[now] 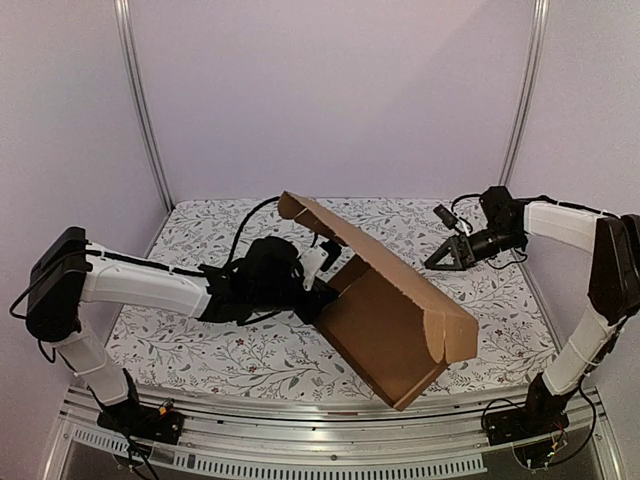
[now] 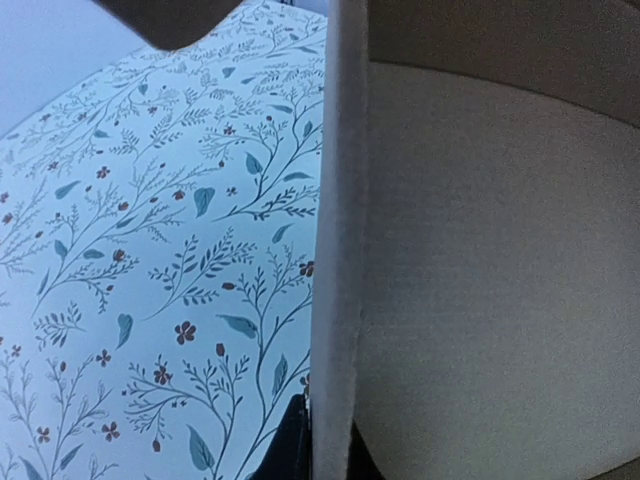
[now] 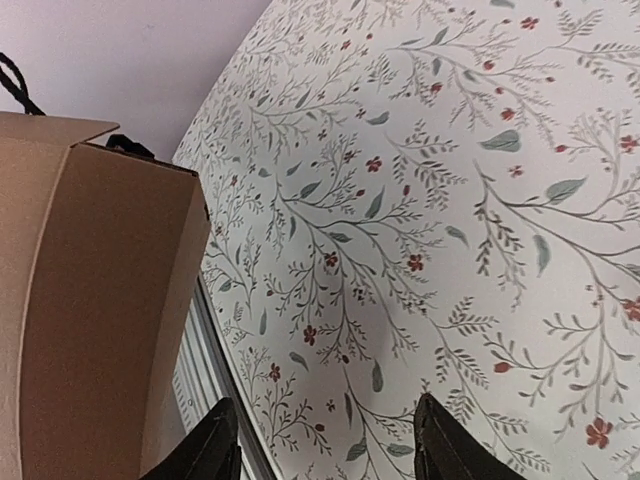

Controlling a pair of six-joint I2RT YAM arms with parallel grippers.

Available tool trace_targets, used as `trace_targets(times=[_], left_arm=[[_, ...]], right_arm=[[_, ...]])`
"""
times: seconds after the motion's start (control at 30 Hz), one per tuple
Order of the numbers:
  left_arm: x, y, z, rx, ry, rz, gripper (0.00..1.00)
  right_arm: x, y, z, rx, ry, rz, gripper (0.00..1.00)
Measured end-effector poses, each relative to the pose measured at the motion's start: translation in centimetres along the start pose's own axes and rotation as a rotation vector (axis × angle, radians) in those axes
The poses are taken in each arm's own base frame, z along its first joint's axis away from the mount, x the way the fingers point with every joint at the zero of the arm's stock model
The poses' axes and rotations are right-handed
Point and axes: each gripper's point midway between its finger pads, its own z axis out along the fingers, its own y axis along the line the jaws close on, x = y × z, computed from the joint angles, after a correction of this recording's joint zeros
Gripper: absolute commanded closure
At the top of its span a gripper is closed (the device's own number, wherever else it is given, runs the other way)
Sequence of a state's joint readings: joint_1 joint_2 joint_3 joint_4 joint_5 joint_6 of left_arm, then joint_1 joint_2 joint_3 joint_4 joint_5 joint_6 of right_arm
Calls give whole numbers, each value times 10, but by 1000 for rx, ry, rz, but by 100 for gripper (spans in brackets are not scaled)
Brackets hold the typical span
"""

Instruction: Fold the paper box

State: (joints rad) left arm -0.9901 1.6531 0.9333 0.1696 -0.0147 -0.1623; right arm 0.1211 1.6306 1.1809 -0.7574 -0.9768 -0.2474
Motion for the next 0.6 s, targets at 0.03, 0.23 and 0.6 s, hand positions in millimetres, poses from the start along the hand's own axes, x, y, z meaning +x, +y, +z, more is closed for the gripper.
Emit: trace_targets(times=[0.03, 0.23, 0.6], left_arm=[[-5, -4, 2, 5, -19, 8, 93], [-25, -3, 31, -76, -65, 26, 91], [-36, 3, 36, -345, -112, 22, 84]], right_arm=[[4, 4, 13, -30, 34, 2, 43], [21, 46, 64, -345, 204, 150, 40], [9, 43, 87, -581, 118, -162, 41]])
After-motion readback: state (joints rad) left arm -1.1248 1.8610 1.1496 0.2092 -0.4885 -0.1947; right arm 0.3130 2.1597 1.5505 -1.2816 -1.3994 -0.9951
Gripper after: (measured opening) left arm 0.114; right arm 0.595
